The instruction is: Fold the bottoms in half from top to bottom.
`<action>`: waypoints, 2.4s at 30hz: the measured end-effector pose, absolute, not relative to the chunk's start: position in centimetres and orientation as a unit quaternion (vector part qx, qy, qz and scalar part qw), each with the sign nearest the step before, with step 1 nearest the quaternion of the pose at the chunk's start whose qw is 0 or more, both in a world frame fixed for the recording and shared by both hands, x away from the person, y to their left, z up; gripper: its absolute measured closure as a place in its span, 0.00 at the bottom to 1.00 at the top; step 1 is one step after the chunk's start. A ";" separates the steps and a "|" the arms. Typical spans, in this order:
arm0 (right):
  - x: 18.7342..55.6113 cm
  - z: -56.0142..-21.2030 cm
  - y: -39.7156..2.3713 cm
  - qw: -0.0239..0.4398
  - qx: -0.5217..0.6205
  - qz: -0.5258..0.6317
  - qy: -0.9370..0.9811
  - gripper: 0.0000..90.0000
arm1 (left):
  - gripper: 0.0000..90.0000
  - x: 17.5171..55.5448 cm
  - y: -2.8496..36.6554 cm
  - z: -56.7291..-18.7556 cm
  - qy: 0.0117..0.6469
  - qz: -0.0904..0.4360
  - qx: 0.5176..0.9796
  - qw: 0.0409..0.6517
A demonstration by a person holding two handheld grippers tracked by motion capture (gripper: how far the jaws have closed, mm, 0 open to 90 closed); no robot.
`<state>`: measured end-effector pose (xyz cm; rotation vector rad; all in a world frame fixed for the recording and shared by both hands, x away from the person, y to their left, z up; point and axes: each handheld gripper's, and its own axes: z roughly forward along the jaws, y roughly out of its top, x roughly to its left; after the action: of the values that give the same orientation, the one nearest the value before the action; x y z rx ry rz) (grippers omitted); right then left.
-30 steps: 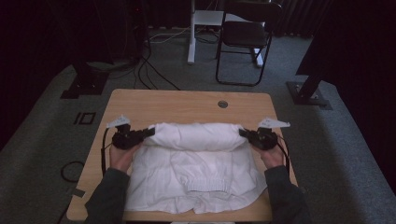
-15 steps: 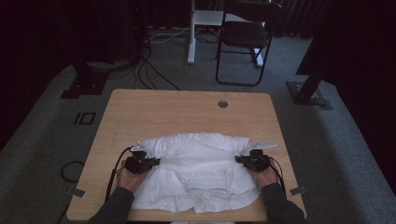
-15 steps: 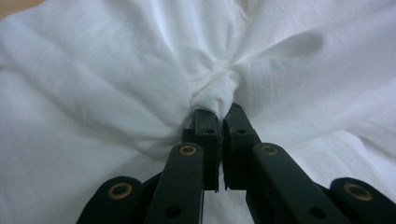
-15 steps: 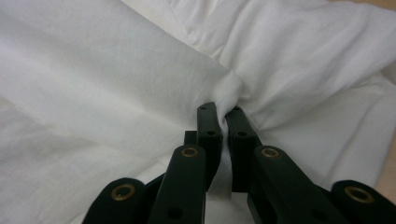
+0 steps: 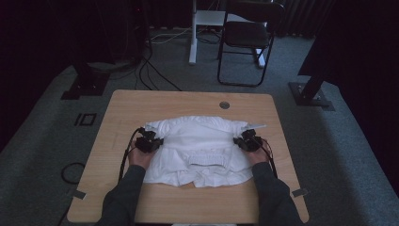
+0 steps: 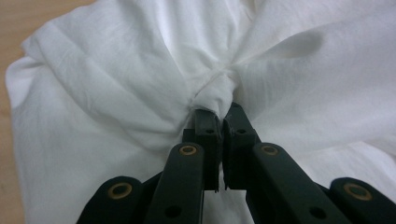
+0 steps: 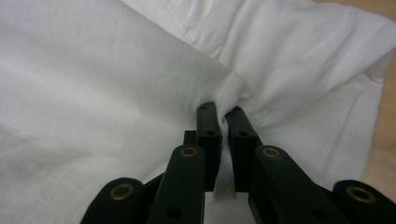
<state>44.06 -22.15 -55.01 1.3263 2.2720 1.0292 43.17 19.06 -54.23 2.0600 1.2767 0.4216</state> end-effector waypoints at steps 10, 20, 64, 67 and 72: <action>43.7 -50.0 -24.8 0.162 0.454 0.456 0.748 0.97 | 0.98 40.9 21.6 -46.1 0.465 0.175 0.739 0.455; 38.4 -43.9 -26.0 0.255 0.391 0.505 0.726 0.98 | 0.98 35.1 22.8 -41.9 0.411 0.185 0.728 0.517; 33.1 -53.9 -20.7 0.198 0.390 0.380 0.815 0.69 | 0.70 31.4 16.7 -54.0 0.451 0.121 0.805 0.366; 33.2 -54.9 -20.6 0.184 0.393 0.379 0.817 0.68 | 0.71 31.5 17.0 -55.1 0.459 0.122 0.801 0.365; 34.6 -55.5 -20.2 0.164 0.401 0.393 0.812 0.67 | 0.71 33.2 17.1 -55.0 0.471 0.156 0.794 0.351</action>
<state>34.65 -20.16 -55.54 1.1421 2.3136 1.1192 33.21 17.10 -55.00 2.0566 1.2183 0.4048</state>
